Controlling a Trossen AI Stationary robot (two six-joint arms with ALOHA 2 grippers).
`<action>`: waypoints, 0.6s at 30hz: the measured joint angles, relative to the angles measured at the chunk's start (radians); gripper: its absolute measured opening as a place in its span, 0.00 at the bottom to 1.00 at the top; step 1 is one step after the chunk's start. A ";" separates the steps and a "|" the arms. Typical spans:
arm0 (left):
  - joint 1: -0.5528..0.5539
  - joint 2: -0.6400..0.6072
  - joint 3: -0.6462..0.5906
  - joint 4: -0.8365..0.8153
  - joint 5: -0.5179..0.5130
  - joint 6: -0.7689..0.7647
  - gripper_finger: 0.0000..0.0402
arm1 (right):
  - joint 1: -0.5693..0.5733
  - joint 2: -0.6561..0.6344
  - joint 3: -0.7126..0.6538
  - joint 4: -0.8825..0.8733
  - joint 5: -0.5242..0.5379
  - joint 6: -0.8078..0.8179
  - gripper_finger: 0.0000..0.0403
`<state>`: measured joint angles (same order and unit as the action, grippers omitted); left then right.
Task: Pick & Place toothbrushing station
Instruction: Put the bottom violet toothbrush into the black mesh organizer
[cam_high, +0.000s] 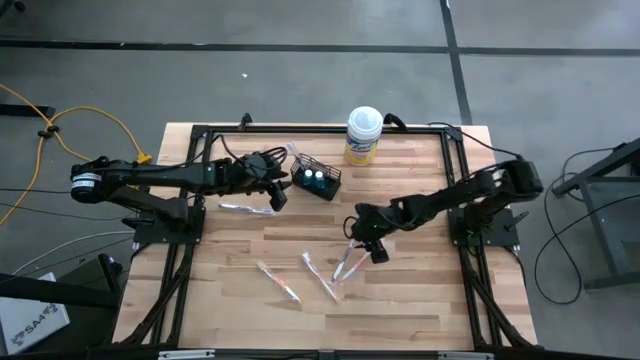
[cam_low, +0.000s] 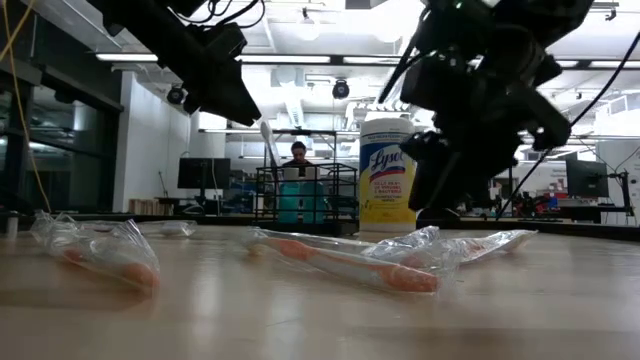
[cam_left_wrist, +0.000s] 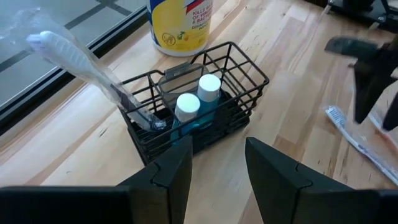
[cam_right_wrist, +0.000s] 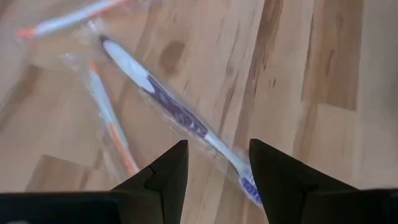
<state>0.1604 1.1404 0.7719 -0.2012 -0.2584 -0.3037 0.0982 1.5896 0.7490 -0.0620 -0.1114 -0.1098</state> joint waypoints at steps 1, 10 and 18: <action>0.000 0.000 0.000 0.000 0.000 0.000 0.36 | 0.000 0.013 0.001 0.016 -0.005 0.000 0.40; 0.000 0.000 0.000 0.017 0.001 0.000 0.36 | 0.000 0.069 0.005 0.049 -0.044 0.001 0.40; 0.000 0.000 0.000 0.024 0.001 0.000 0.36 | -0.002 0.070 0.002 0.052 -0.044 0.001 0.40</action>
<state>0.1604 1.1404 0.7719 -0.1774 -0.2577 -0.3035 0.0963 1.6592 0.7506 -0.0096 -0.1554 -0.1089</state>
